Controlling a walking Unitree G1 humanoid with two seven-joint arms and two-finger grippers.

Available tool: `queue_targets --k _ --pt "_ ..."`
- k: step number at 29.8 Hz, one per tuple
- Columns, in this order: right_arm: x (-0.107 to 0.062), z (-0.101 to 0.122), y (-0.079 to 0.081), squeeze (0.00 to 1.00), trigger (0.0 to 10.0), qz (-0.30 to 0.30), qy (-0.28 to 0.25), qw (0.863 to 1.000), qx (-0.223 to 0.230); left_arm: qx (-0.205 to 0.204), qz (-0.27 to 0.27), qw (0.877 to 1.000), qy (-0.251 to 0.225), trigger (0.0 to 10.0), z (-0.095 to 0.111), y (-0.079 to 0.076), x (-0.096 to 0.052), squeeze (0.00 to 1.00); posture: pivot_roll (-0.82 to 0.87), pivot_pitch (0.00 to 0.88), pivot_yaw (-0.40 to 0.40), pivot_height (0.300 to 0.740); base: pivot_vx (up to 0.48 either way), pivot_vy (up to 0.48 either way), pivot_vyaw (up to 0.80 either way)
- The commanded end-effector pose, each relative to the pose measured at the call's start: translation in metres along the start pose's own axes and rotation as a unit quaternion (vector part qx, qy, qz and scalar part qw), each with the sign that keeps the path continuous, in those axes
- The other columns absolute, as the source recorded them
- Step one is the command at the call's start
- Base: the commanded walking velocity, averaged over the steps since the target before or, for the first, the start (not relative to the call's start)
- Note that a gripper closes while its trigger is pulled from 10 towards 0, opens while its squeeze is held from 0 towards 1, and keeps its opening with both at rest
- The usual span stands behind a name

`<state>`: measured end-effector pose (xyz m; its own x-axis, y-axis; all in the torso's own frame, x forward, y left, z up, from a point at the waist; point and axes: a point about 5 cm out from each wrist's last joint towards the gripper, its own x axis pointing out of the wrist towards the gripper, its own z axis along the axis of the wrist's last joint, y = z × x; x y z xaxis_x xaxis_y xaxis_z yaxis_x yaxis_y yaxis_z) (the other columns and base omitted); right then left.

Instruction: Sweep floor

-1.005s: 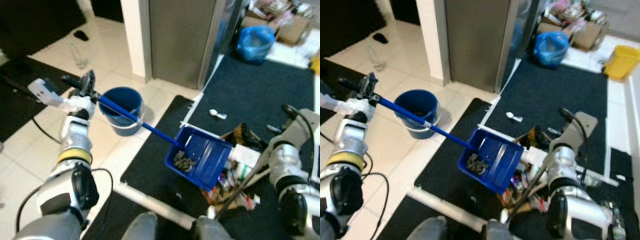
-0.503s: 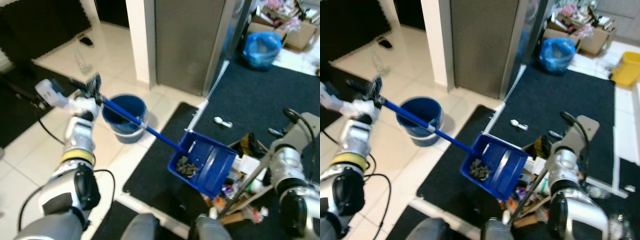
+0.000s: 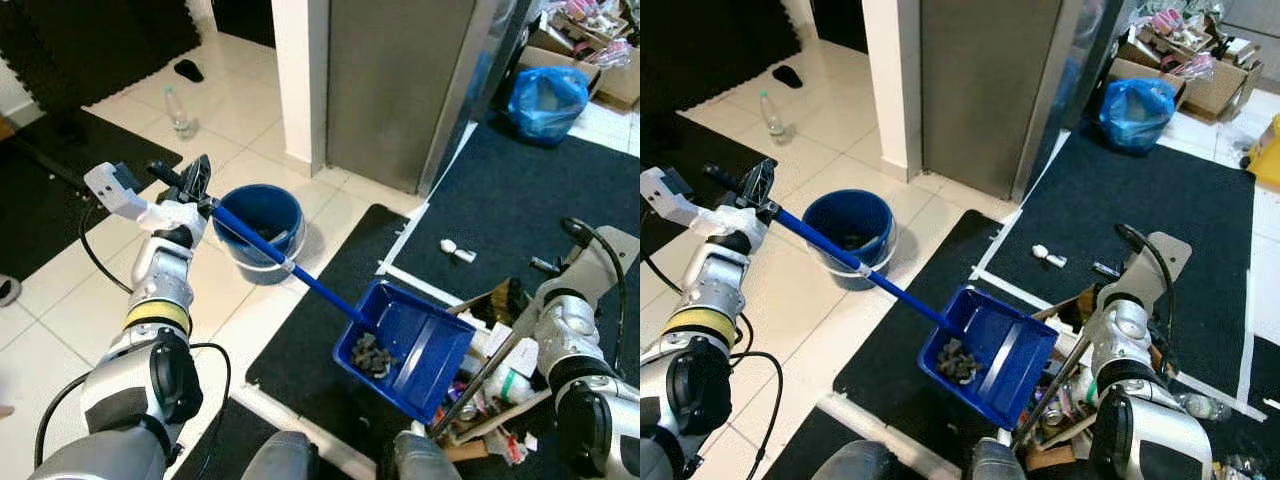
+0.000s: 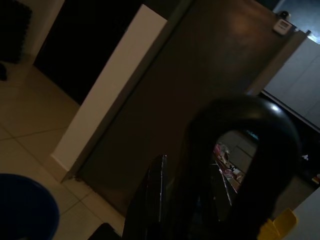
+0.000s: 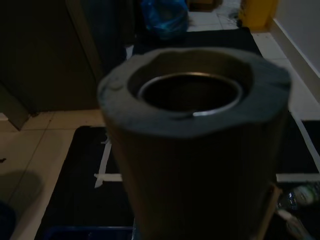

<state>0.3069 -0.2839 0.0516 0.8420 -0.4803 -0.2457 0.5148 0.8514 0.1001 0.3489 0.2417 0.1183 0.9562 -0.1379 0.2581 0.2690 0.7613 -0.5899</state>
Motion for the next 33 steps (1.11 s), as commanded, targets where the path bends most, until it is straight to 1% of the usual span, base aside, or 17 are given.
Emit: queue_targets --k 1,11,16,19,23,27,30,33 --pt "0.001 0.002 -0.002 0.00 10.0 -0.004 -0.003 1.000 0.001 -0.009 -0.013 1.000 -0.005 10.0 -0.001 -0.005 0.004 0.00 0.10 0.000 0.018 0.740 0.285 -0.382 0.00" --pt "0.003 0.008 -0.001 0.00 10.0 -0.007 -0.010 1.000 0.000 -0.007 -0.021 1.000 -0.009 10.0 0.002 -0.009 0.008 0.00 0.11 0.000 0.019 0.740 0.294 -0.377 0.00" --pt "0.003 0.006 -0.004 0.00 10.0 -0.012 -0.005 1.000 -0.008 -0.004 -0.021 1.000 -0.016 10.0 0.007 -0.008 0.008 0.00 0.12 0.000 0.020 0.740 0.000 0.000 0.00" --pt "0.003 0.005 -0.003 0.00 10.0 -0.013 -0.003 1.000 -0.009 0.009 -0.017 1.000 -0.011 10.0 0.007 -0.006 0.007 0.00 0.12 0.000 0.020 0.740 0.000 0.000 0.00" --pt "0.003 0.005 -0.002 0.00 10.0 -0.011 -0.002 1.000 -0.010 0.000 -0.021 1.000 -0.013 10.0 0.007 -0.007 0.007 0.00 0.12 0.000 0.015 0.740 0.000 0.000 0.00" --pt "0.003 0.007 -0.001 0.00 10.0 -0.009 -0.003 1.000 -0.012 -0.007 -0.028 0.999 -0.016 10.0 0.007 -0.007 0.006 0.00 0.13 0.000 0.014 0.740 0.186 -0.401 0.00" --pt "0.004 0.008 -0.001 0.00 10.0 -0.009 -0.004 1.000 -0.012 -0.001 -0.030 0.999 -0.024 10.0 0.011 -0.008 0.007 0.00 0.12 0.000 0.013 0.740 0.255 -0.404 0.00" --pt "0.004 0.008 0.000 0.00 10.0 -0.009 -0.005 1.000 -0.013 0.007 -0.032 0.999 -0.034 10.0 0.015 -0.009 0.010 0.00 0.12 0.000 0.013 0.740 0.000 0.000 0.00"
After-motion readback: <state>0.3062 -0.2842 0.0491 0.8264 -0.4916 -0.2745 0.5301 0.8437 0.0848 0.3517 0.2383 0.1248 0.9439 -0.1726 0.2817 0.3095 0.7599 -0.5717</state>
